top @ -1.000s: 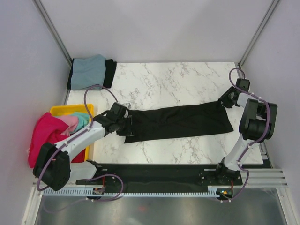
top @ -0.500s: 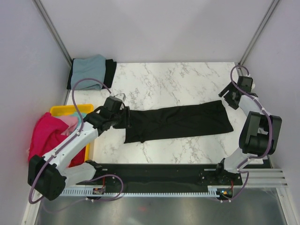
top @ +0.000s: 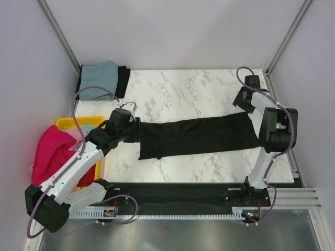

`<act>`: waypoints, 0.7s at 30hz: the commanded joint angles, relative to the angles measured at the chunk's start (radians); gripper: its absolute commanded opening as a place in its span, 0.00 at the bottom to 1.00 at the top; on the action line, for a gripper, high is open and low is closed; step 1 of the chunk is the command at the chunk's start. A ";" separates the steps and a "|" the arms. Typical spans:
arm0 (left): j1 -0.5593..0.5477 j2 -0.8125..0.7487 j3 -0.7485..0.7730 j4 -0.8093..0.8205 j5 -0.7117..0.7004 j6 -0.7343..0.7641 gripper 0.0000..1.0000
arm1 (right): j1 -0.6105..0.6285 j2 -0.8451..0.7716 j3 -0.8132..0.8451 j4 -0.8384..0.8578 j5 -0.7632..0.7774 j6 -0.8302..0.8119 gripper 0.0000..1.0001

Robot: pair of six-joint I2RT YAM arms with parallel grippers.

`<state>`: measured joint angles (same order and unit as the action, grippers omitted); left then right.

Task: Fold and stack the t-shirts
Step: Fold the tshirt

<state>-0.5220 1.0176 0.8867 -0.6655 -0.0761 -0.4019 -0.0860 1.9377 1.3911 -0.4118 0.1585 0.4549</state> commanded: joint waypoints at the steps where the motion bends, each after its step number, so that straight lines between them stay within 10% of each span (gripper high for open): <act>1: 0.004 -0.020 -0.009 -0.006 -0.013 0.048 0.50 | 0.014 0.010 0.046 -0.065 0.134 -0.039 0.66; 21: 0.004 -0.022 -0.011 -0.006 -0.019 0.055 0.49 | 0.032 0.006 -0.041 -0.030 0.098 -0.045 0.17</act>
<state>-0.5220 1.0115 0.8825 -0.6727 -0.0772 -0.3889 -0.0620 2.0033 1.3849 -0.4629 0.2584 0.4023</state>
